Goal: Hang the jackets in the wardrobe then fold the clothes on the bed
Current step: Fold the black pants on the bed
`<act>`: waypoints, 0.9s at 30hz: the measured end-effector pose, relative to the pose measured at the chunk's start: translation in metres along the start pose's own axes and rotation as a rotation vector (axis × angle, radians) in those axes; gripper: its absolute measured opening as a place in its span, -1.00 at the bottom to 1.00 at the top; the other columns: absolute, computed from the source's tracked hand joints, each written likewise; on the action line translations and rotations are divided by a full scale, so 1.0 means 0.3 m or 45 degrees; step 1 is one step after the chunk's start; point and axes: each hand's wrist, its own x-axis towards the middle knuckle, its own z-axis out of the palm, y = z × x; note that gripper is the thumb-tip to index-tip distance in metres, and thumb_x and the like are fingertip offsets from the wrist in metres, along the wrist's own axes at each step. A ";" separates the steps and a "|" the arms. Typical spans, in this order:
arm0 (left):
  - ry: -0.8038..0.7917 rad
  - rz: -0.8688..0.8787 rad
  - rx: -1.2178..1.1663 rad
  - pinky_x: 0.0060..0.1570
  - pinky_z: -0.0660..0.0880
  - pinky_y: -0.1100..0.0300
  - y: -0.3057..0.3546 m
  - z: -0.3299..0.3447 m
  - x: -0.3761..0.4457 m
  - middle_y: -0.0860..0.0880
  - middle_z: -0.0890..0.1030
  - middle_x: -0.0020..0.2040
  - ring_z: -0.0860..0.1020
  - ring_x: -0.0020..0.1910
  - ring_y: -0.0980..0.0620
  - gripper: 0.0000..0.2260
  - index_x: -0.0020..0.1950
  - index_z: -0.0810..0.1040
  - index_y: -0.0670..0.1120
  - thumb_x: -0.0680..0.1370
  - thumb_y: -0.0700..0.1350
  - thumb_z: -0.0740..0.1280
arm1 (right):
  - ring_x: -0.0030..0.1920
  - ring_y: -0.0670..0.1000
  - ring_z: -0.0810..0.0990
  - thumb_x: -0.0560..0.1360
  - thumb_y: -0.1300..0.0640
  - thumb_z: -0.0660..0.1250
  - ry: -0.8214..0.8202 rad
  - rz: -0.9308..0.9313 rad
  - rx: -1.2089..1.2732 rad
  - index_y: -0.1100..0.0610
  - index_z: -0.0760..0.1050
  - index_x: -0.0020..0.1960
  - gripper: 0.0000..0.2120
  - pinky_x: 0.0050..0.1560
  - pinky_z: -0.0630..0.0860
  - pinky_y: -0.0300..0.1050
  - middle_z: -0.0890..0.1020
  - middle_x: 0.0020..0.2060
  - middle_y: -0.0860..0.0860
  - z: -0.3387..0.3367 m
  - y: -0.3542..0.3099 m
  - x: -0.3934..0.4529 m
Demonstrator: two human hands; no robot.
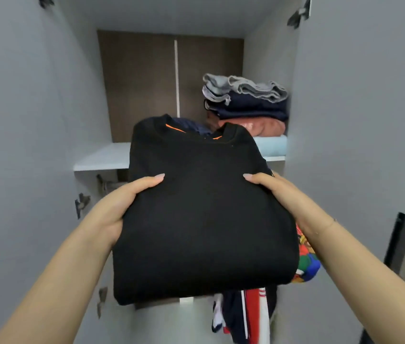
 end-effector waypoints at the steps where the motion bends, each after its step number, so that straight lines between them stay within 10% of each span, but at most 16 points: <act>1: -0.002 0.040 0.007 -0.17 0.66 0.04 0.071 -0.028 0.049 -0.13 0.71 0.04 0.70 -0.05 -0.08 -0.69 0.03 0.72 -0.12 0.33 -0.06 0.49 | -0.09 0.01 0.72 0.44 -0.05 0.43 -0.016 -0.035 -0.009 -0.03 0.62 0.11 -0.74 -0.21 0.61 -0.19 0.73 -0.05 0.00 0.032 -0.052 0.083; 7: 0.055 0.206 0.172 -0.22 0.66 0.04 0.492 -0.145 0.382 -0.10 0.72 -0.08 0.70 -0.23 -0.01 -0.82 -0.11 0.73 -0.14 0.47 -0.05 0.41 | -0.29 -0.09 0.69 0.50 0.00 0.38 -0.029 -0.156 -0.091 0.06 0.66 0.06 -0.80 -0.32 0.56 -0.32 0.73 -0.22 -0.03 0.184 -0.354 0.551; 16: 0.109 0.210 0.223 -0.38 0.62 0.13 0.827 -0.228 0.921 -0.10 0.69 -0.28 0.67 -0.38 -0.01 -0.82 -0.06 0.62 -0.18 0.57 -0.07 0.34 | 0.22 0.15 0.56 0.45 -0.07 0.47 0.198 -0.298 -0.709 0.30 0.34 0.42 -0.29 0.14 0.49 -0.09 0.54 0.28 0.15 0.237 -0.643 1.177; 22: 0.192 0.108 0.429 0.01 0.55 0.09 0.821 -0.213 1.225 -0.16 0.64 -0.09 0.61 -0.14 -0.08 -0.80 0.07 0.58 -0.25 0.57 -0.12 0.35 | 0.27 0.16 0.49 0.56 -0.13 0.31 0.162 -0.276 -1.582 0.21 0.35 0.40 -0.44 0.16 0.44 -0.02 0.49 0.31 0.17 0.239 -0.665 1.399; 27: 0.260 0.204 0.759 -0.63 0.40 0.39 0.728 -0.195 1.362 -0.05 0.57 -0.36 0.58 -0.48 0.08 -0.79 -0.19 0.51 -0.14 0.64 -0.19 0.25 | 0.54 0.13 0.16 0.58 -0.32 0.06 -0.187 -0.459 -1.849 0.01 0.15 0.57 -0.33 0.50 0.08 0.05 0.19 0.55 0.05 0.325 -0.544 1.442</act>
